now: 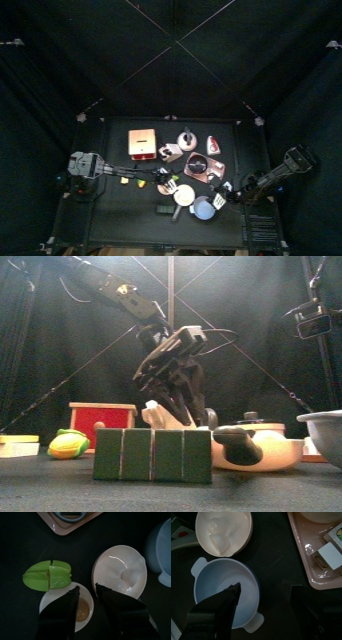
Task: Grab bowl
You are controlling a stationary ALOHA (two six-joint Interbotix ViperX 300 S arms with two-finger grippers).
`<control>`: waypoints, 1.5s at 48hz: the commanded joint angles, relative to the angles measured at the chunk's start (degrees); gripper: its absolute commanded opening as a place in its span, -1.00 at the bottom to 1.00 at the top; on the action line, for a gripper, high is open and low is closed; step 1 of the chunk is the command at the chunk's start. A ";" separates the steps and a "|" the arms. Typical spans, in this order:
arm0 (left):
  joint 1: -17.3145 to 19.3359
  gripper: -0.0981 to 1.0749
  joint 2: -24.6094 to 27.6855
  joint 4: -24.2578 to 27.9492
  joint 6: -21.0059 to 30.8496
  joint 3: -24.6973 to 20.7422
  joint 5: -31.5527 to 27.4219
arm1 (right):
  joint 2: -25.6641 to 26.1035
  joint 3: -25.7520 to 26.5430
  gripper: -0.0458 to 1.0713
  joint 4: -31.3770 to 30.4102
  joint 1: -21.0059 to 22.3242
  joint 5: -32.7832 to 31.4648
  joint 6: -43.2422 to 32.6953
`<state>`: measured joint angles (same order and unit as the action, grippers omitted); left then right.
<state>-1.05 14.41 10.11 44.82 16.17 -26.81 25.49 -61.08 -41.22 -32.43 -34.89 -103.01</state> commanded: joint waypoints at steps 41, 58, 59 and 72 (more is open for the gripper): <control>0.09 0.41 -19.86 3.43 -0.44 28.48 28.39 | -7.91 1.76 0.17 1.67 0.18 1.58 -0.18; 0.18 0.41 -25.40 5.36 -0.44 36.83 31.82 | -3.60 2.55 -0.14 1.23 0.18 1.14 -0.18; 0.18 0.41 -25.66 5.27 -0.44 37.09 31.90 | -3.25 2.55 -0.14 1.14 0.18 1.05 -0.18; 0.26 0.41 -28.83 6.59 -0.35 41.22 33.93 | -1.23 2.90 -0.14 -0.53 1.23 0.79 -0.35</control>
<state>-1.05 -13.01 16.17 44.38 57.30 6.15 23.29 -59.50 -40.96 -31.82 -34.10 -103.10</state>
